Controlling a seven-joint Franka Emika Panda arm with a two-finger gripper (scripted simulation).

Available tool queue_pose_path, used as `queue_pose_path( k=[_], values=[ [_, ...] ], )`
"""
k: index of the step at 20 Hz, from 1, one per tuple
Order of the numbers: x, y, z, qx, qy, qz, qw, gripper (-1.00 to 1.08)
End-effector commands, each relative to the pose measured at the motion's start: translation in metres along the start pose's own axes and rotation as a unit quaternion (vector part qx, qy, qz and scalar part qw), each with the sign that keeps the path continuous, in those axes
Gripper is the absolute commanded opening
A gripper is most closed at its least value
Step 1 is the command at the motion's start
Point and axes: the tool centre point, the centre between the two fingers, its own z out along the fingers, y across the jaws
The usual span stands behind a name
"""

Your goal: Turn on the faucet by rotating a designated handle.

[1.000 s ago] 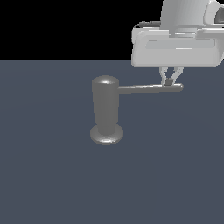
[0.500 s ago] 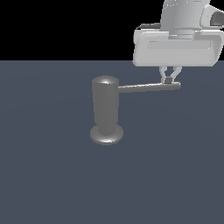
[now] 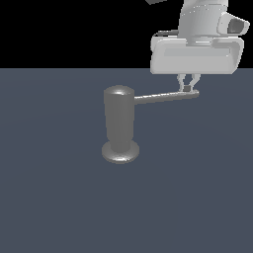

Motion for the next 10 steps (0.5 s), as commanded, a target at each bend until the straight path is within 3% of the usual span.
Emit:
queue_pose_path(
  k=[1,10],
  values=[
    [0.009,-0.004,0.005,0.0,-0.003,-0.002,1.0,-1.0],
    [0.037,-0.004,0.009,0.001,-0.006,0.002,1.0,-1.0]
  ],
)
